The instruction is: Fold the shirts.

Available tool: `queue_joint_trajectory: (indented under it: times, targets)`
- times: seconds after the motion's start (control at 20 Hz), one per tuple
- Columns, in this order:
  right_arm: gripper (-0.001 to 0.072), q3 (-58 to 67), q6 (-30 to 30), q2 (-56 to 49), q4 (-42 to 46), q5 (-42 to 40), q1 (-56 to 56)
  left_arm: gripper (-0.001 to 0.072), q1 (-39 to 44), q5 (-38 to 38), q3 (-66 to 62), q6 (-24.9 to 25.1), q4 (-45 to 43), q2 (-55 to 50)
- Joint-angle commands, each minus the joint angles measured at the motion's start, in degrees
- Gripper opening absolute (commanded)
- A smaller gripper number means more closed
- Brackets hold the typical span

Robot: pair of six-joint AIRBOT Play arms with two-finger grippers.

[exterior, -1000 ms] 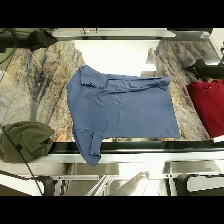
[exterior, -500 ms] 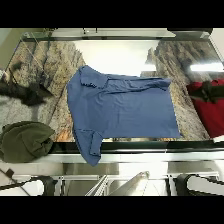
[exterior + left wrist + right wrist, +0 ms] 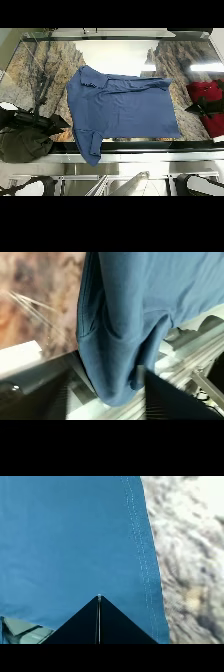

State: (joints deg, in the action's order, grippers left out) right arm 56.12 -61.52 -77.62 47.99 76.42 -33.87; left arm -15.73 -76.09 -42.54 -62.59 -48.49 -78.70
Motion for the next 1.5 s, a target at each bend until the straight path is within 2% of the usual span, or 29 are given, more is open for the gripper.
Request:
queue_joint_trajectory:
  times: [0.0, 0.25, 0.45, 0.8, 0.85, 0.95, 1.0, 1.05, 1.15, 1.2, 1.25, 1.3, 1.35, 1.4, 1.45]
  targets:
    - [0.0016, -0.48, 0.2, 0.11, -0.63, 0.07, -0.09, 0.0296, 3.13, 5.29, 2.01, 2.19, -0.02, 0.13]
    - [0.0015, -0.48, 0.66, 0.11, -0.63, 0.0, -0.09, 0.0296, 5.35, 8.79, 2.03, 1.46, -4.96, 0.13]
    - [0.0015, -0.48, 0.66, 0.11, -0.66, -0.11, -0.09, 0.0295, 5.38, 12.85, 2.03, 1.49, -3.8, 0.09]
    - [0.0015, -0.48, 0.66, 0.09, -0.63, -0.11, -0.09, 0.0293, 11.39, 13.31, 2.03, 1.53, -3.89, -0.48]
    - [0.0015, -0.48, 0.66, 0.09, -0.63, -0.11, -0.09, 0.0275, 12.15, 13.14, 2.03, 1.51, -3.89, -1.38]
    - [0.0015, -0.48, 0.66, 0.09, -0.63, -0.07, -0.09, 0.0142, 13.22, 12.04, 2.01, 1.51, -3.87, -4.02]
    - [0.0015, -0.48, 0.66, 0.09, -0.63, -0.02, -0.09, 0.0099, 13.33, 11.45, 2.01, 1.55, -3.89, -5.31]
    - [0.0015, -0.48, 0.66, 0.09, -0.61, 0.07, -0.09, 0.0073, 13.14, 10.95, 1.95, 1.55, -3.91, -6.45]
    - [0.0015, -0.48, 0.66, 0.09, -0.57, 0.09, -0.09, 0.0071, 11.72, 9.64, 1.9, 1.55, -3.85, -7.43]
    - [0.0016, -0.48, 0.66, 0.09, -0.31, 0.09, -0.09, 0.0028, 10.75, 9.01, 1.9, 1.6, -3.87, -7.32]
    - [0.0018, -0.48, 0.61, 0.09, 0.55, 0.13, -0.09, 0.0025, 9.42, 8.68, 1.92, 1.75, -3.87, -6.8]
    - [0.0026, -0.48, 0.44, 0.09, 2.23, 0.31, -0.09, 0.0025, 8.09, 8.52, 1.92, 1.75, -3.85, -6.05]
    - [0.0122, -0.48, -0.81, -0.09, 4.39, 0.74, -0.09, 0.0025, 6.67, 8.46, 1.92, 1.75, -3.87, -4.98]
    - [0.0273, -0.5, -1.81, -0.42, 6.67, 1.49, -0.09, 0.0025, 5.46, 8.0, 1.92, 1.75, -3.87, -3.82]
    - [0.0249, -0.57, -2.47, -0.87, 8.5, 2.73, -0.09, 0.0025, 4.15, 7.15, 1.92, 1.73, -3.89, -2.49]
